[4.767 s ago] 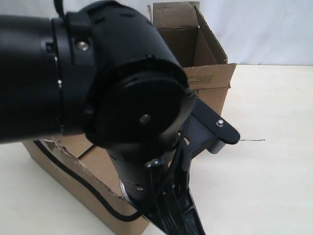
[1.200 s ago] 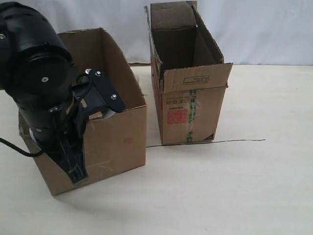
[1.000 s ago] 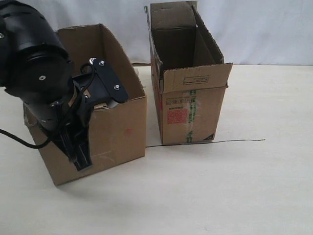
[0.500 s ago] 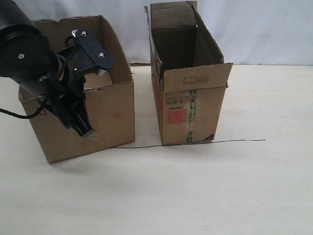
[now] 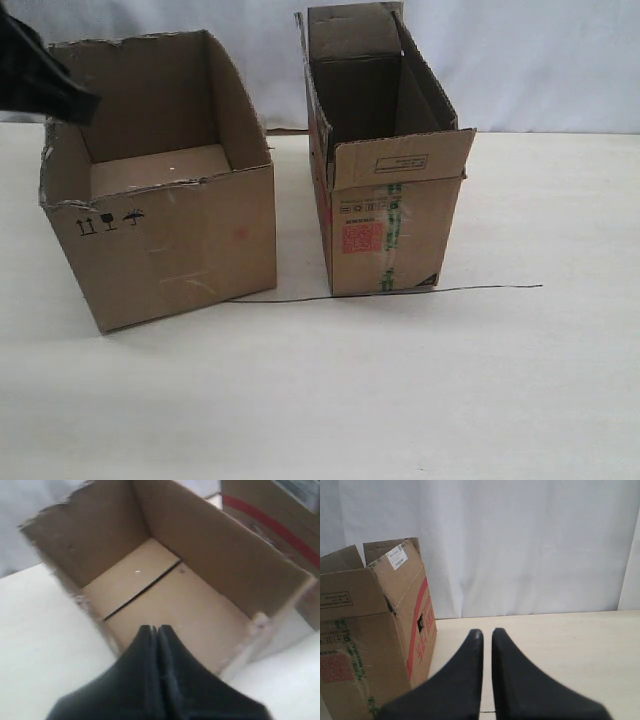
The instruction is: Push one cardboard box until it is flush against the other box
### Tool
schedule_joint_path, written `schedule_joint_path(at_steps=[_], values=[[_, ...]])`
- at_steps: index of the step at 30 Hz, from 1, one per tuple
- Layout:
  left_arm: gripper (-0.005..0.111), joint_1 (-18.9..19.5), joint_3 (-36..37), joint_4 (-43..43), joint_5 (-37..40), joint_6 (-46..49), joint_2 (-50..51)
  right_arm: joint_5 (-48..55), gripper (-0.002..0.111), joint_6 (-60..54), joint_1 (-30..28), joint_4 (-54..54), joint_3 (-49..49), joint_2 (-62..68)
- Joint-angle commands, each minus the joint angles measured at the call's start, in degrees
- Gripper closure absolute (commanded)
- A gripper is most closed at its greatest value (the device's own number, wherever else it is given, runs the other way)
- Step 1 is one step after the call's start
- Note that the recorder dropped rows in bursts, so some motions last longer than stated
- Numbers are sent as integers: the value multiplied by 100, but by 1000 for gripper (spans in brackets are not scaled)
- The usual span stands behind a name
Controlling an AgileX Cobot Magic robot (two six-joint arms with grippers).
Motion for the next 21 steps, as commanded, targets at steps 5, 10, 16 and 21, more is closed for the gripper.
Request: schedule_joint_path(at_steps=[5, 10, 16, 21], values=[[107, 2492, 491, -716, -1184, -855, 107, -51, 103, -30, 23, -4, 30, -20], [107, 3715, 682, -2125, -2023, -342, 552, -51, 103, -30, 23, -4, 30, -20], [107, 4432, 671, -5444, -2184, 2520, 1990, -51, 103, -30, 23, -4, 30, -20], [107, 4833, 671, -8989, -1715, 5669, 3167, -51, 103, -30, 23, -4, 30, -20]])
